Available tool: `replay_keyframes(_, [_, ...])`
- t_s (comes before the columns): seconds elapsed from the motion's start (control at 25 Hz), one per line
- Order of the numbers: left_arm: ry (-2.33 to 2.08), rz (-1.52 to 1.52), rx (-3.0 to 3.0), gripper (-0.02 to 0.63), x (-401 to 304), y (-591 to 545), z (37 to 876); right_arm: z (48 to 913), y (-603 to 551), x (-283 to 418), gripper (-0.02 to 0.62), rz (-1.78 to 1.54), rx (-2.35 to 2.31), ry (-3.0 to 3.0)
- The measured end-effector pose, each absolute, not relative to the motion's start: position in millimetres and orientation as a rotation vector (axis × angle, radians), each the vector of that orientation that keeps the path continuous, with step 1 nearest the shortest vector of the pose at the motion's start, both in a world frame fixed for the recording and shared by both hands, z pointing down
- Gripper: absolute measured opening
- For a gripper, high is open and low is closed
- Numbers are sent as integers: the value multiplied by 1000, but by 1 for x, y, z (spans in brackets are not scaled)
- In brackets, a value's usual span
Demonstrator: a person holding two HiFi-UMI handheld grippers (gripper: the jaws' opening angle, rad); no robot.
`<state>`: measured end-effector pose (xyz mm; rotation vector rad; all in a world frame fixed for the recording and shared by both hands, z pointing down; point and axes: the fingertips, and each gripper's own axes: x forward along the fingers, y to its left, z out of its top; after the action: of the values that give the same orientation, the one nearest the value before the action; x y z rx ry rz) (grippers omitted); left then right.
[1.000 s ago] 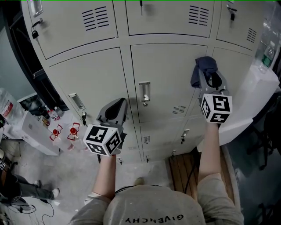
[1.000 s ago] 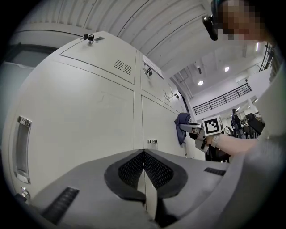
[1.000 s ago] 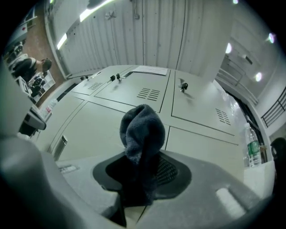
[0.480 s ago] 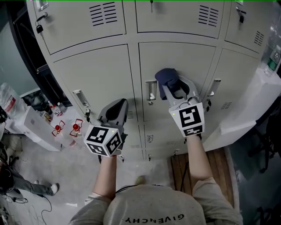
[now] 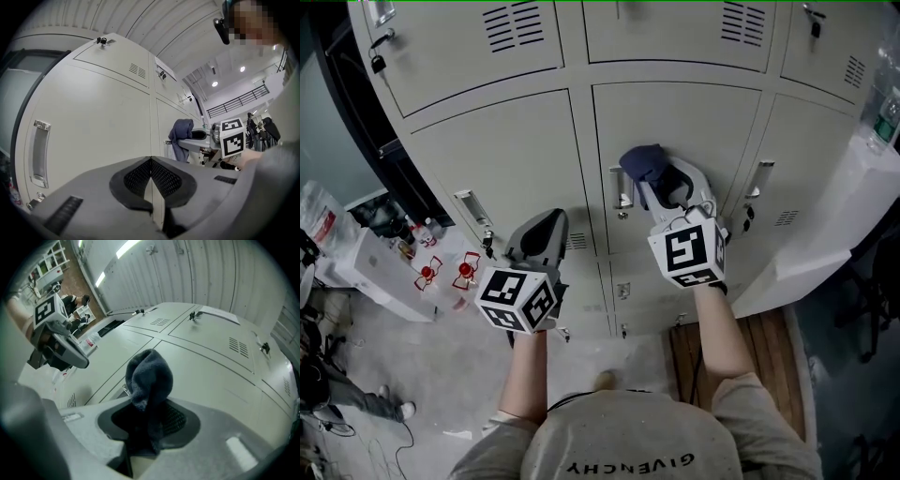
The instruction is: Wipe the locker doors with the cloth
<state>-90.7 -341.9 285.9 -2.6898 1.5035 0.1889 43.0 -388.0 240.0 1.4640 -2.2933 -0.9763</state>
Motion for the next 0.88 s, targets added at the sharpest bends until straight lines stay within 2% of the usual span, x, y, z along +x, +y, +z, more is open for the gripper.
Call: replay_keyframes(0.88, [1479,181,-2712,-2,-82,-341,290,239,-399,159,124,-816,1702,-2243])
